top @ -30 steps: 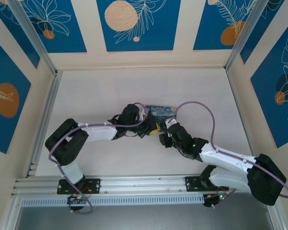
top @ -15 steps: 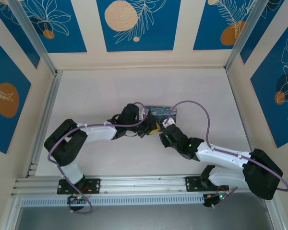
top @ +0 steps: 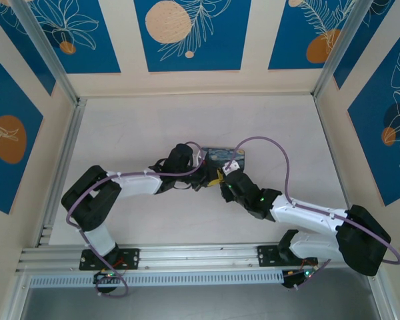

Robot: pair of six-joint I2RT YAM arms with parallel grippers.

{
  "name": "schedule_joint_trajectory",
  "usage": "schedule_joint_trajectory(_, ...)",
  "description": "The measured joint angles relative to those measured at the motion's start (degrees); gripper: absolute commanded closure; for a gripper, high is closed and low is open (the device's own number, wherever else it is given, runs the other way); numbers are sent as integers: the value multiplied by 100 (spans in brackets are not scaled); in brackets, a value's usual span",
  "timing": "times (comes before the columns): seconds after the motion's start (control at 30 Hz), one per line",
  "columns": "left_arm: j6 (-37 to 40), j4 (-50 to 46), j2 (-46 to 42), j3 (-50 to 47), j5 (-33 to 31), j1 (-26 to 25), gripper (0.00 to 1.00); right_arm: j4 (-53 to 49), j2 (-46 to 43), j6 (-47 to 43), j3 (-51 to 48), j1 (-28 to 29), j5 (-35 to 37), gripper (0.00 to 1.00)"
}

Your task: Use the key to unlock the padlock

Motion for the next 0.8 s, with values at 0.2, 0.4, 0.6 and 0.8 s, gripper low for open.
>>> schedule_joint_trajectory(0.2, 0, 42, 0, 0, 4, 11, 100, -37, -140, 74, 0, -264, -527, 98)
schedule_joint_trajectory(0.4, -4, 330, 0, 0, 85, 11, 100, -55, -629, 256, -140, -1248, -2319, 100)
schedule_joint_trajectory(0.6, -22, 420, 0, 0, 146, 11, 100, -9, -669, 564, -192, -1858, -3626, 96)
schedule_joint_trajectory(0.8, 0, 400, 2, -26, 149, 11, 100, 48, -789, 824, -197, -1974, -3967, 53)
